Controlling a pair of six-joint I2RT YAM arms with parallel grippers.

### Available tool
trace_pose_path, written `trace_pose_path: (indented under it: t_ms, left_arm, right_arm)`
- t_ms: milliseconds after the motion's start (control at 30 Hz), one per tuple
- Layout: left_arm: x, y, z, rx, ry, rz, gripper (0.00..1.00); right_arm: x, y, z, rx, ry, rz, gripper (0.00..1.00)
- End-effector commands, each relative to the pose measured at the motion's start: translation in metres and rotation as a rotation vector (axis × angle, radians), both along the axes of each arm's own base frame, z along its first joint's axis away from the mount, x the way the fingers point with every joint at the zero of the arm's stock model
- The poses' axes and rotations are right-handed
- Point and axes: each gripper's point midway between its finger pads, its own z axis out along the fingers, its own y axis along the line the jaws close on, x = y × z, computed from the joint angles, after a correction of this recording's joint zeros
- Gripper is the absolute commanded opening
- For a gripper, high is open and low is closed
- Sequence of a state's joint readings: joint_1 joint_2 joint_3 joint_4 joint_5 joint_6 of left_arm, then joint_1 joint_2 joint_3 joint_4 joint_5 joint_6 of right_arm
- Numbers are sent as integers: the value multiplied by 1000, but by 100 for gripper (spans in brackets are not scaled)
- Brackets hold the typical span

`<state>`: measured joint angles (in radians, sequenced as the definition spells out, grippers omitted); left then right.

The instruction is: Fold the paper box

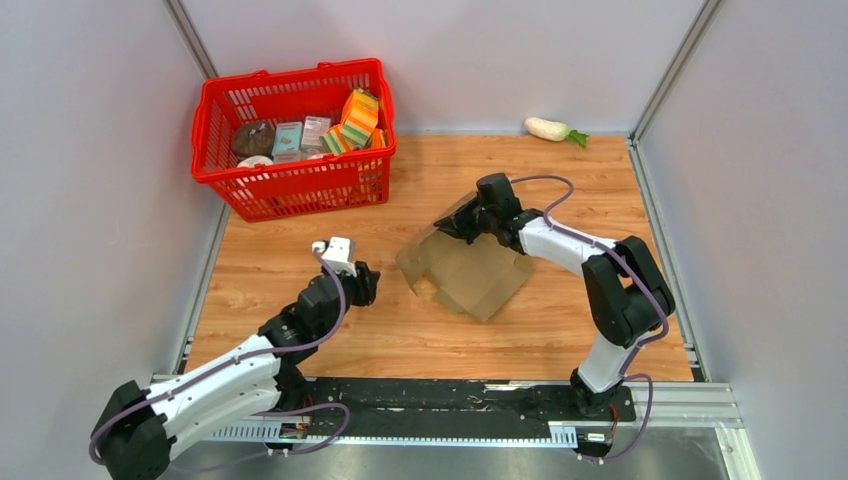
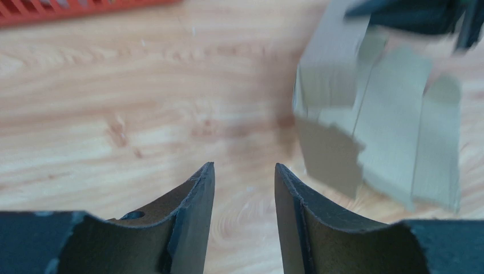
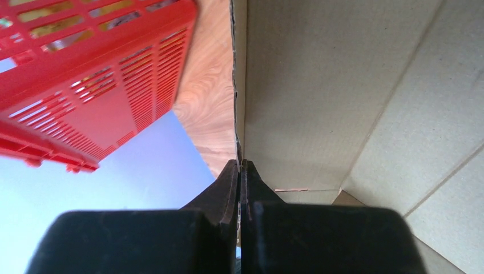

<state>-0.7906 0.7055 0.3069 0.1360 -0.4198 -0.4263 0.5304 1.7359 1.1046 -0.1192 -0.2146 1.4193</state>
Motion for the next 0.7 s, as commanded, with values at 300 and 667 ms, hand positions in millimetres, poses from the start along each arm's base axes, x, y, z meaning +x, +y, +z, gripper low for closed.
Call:
trace_pose_path:
  t_ms: [300,667]
  left_arm:
    - [2,-27,-20,-8,-9,-128,58]
    - [5,-37,-35,-4,-31,-166,54]
  right_arm:
    - [0,28,78,193,-343,203,0]
    - [3,29,50,166,-415,242,1]
